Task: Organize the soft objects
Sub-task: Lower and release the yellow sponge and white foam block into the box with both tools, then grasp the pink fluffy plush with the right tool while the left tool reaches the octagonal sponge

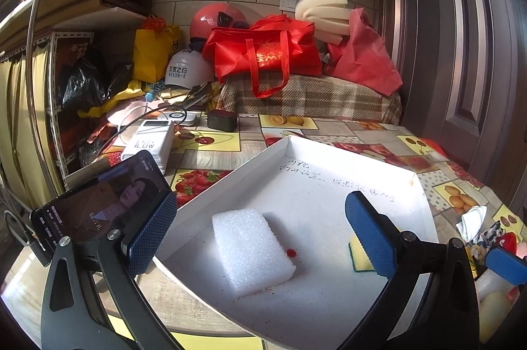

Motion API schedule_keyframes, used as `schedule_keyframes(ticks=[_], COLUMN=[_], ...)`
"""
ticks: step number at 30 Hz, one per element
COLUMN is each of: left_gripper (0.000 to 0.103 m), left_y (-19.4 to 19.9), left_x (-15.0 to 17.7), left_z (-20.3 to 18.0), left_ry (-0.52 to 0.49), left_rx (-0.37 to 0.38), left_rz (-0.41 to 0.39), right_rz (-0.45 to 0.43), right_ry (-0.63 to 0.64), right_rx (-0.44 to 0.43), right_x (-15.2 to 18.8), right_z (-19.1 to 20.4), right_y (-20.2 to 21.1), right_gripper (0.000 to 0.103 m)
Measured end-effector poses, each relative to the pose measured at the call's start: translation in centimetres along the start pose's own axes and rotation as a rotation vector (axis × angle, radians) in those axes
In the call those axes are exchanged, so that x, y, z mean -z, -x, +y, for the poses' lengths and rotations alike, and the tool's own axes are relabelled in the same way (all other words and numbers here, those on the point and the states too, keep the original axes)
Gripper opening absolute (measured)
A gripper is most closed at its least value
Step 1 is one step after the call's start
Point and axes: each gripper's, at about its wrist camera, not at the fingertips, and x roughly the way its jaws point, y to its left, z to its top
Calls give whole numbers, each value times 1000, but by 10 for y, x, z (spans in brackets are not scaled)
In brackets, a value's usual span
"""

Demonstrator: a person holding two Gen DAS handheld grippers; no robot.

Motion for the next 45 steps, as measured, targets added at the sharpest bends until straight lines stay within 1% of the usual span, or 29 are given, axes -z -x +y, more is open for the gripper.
schedule_keyframes(ticks=[3, 5, 7, 9, 11, 13, 14, 15, 17, 21, 22, 24, 26, 28, 29, 30, 32, 33, 35, 38, 39, 42, 45], left_gripper=[103, 103, 103, 103, 103, 103, 103, 103, 103, 103, 103, 103, 103, 103, 103, 103, 102, 102, 102, 102, 102, 102, 102], left_y=[5, 11, 18, 26, 35, 44, 47, 50, 58, 76, 81, 90, 98, 111, 117, 120, 115, 110, 107, 108, 108, 102, 90], left_x=[2, 4, 7, 11, 16, 22, 26, 30, 38, 57, 63, 72, 77, 83, 87, 92, 100, 101, 99, 91, 89, 83, 80], left_z=[2, -1, -10, -23, -41, -59, -70, -82, -110, -158, -168, -184, -196, -207, -212, -218, -229, -230, -225, -213, -210, -203, -198], left_ry=[18, 7, -25, -74, -137, -191, -219, -251, -335, -497, -532, -580, -603, -644, -675, -706, -752, -756, -729, -667, -651, -603, -547], left_rx=[17, 39, 68, 104, 155, 237, 292, 344, 424, 532, 564, 616, 682, 730, 729, 710, 661, 648, 654, 697, 700, 678, 623], left_rz=[-2, -8, -9, -10, -7, 20, 46, 73, 118, 176, 193, 219, 255, 258, 248, 248, 286, 308, 318, 303, 302, 311, 338], right_rz=[-2, -14, -32, -67, -104, -116, -114, -110, -94, -21, 6, 57, 81, 94, 100, 106, 124, 135, 130, 118, 124, 172, 228], right_ry=[12, 8, -4, -19, -28, -35, -48, -68, -122, -219, -231, -257, -265, -261, -271, -290, -330, -341, -339, -279, -250, -186, -152], right_rx=[-43, -55, -59, -50, -23, 25, 58, 95, 183, 322, 337, 316, 299, 320, 318, 307, 276, 257, 205, 105, 94, 107, 121], right_x=[2, 4, 5, 5, 8, 12, 15, 17, 22, 31, 33, 38, 44, 49, 51, 53, 57, 58, 58, 57, 57, 57, 58], right_z=[1, -1, -9, -21, -39, -62, -77, -93, -132, -212, -228, -250, -261, -267, -271, -276, -284, -287, -286, -271, -265, -257, -258], right_y=[8, 16, 26, 41, 58, 73, 79, 85, 96, 111, 112, 116, 124, 127, 129, 129, 128, 126, 127, 134, 134, 127, 114], right_gripper=[103, 103, 103, 103, 103, 103, 103, 103, 103, 103, 103, 103, 103, 103, 103, 103, 103, 103, 103, 103, 103, 103, 103])
